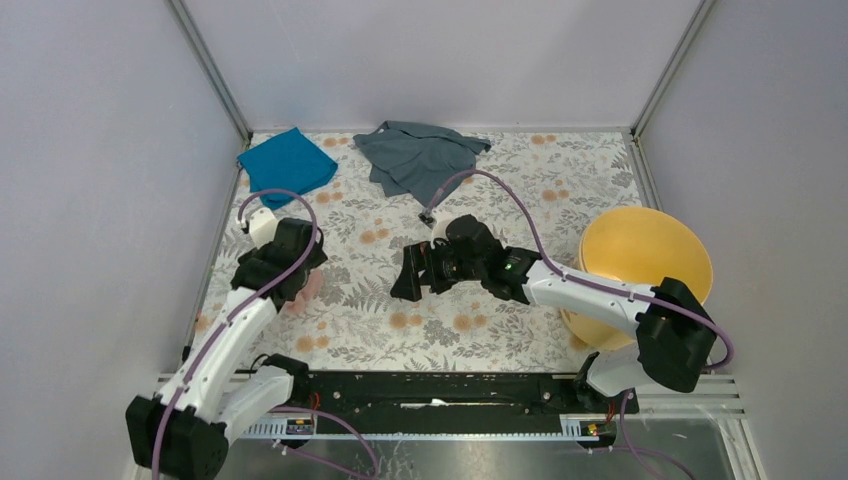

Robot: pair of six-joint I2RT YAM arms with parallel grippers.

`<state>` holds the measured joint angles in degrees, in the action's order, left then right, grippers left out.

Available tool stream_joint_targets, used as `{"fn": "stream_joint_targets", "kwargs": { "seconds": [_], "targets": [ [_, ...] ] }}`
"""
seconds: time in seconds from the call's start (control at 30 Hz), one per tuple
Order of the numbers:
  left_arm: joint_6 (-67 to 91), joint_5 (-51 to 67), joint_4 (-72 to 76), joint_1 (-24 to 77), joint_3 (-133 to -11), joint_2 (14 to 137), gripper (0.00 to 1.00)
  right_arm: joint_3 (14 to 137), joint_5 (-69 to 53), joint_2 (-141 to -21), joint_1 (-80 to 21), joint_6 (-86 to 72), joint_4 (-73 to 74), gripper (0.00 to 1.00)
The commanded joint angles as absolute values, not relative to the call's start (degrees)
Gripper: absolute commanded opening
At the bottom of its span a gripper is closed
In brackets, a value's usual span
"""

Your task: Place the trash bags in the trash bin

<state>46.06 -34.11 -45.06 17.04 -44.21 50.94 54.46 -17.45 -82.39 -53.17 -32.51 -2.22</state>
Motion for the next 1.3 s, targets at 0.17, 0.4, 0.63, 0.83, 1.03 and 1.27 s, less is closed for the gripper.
{"fn": "stream_joint_targets", "kwargs": {
  "seconds": [0.17,0.4,0.63,0.83,1.03,1.27],
  "targets": [
    [38.54,-31.0,-35.44,7.83,-45.36,61.41,0.99,47.82,-12.89,-78.07,-53.79,-34.46,-7.4,1.0],
    [36.28,-19.74,-32.89,5.97,-45.98,67.58,0.69,46.86,-13.68,-79.93,-53.75,-33.92,-7.29,1.0],
    [33.26,-6.75,-32.6,5.35,-50.68,68.64,0.23,46.37,-11.19,-75.87,-53.76,-32.77,-3.45,1.0],
    [33.13,22.91,-25.43,5.36,-54.46,67.54,0.12,46.03,-8.86,-72.09,-53.77,-33.05,-0.47,1.0],
    [48.18,46.49,1.65,5.57,-48.73,66.15,0.09,48.31,-6.19,-69.18,-53.78,-31.45,4.66,1.0],
    [51.35,53.54,16.4,9.48,-46.76,65.79,0.04,53.25,0.32,-66.45,-53.77,-27.63,7.12,1.0]
  ]
}}
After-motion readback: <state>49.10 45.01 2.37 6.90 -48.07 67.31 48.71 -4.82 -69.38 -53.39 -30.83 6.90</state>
